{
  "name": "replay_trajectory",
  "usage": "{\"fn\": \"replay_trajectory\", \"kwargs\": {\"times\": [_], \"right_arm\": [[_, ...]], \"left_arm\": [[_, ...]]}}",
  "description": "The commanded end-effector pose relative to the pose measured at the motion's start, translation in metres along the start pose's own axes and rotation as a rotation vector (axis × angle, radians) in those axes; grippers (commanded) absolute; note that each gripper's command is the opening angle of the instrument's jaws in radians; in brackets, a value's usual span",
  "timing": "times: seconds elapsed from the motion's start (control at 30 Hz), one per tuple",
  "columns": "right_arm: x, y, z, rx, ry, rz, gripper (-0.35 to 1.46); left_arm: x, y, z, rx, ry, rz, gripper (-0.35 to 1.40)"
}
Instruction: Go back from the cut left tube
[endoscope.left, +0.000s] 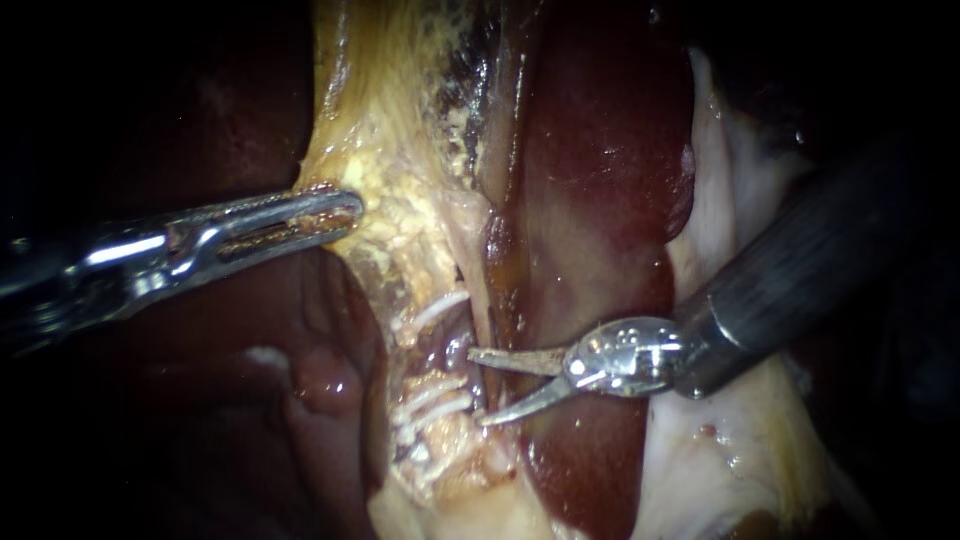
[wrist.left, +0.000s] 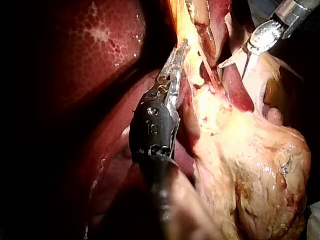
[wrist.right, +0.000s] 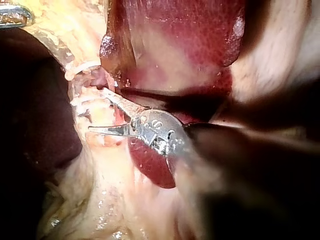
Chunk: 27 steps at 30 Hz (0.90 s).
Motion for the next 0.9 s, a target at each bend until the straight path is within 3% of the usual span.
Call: {"fn": "replay_trajectory", "kwargs": {"times": [0.03,0.4,0.63,0.9], "right_arm": [[0.0003,0.0001,-0.0008,-0.012,0.003,-0.014,1.04],[0.0031,0.0011,-0.0076,-0.108,0.011,-0.16,1.23],[0.0038,0.0008,-0.0081,-0.119,0.018,-0.215,1.26],[0.0038,0.0007,-0.008,-0.12,0.02,-0.227,1.28]], "left_arm": [[0.0,0.0,0.0,0.0,0.0,0.0,-0.35],[0.0,0.0,0.0001,0.0,0.0,0.0,-0.35],[0.0007,-0.0003,0.0007,-0.008,-0.005,0.002,-0.35],[0.0026,0.0004,0.004,0.003,-0.002,0.013,-0.35]]}}
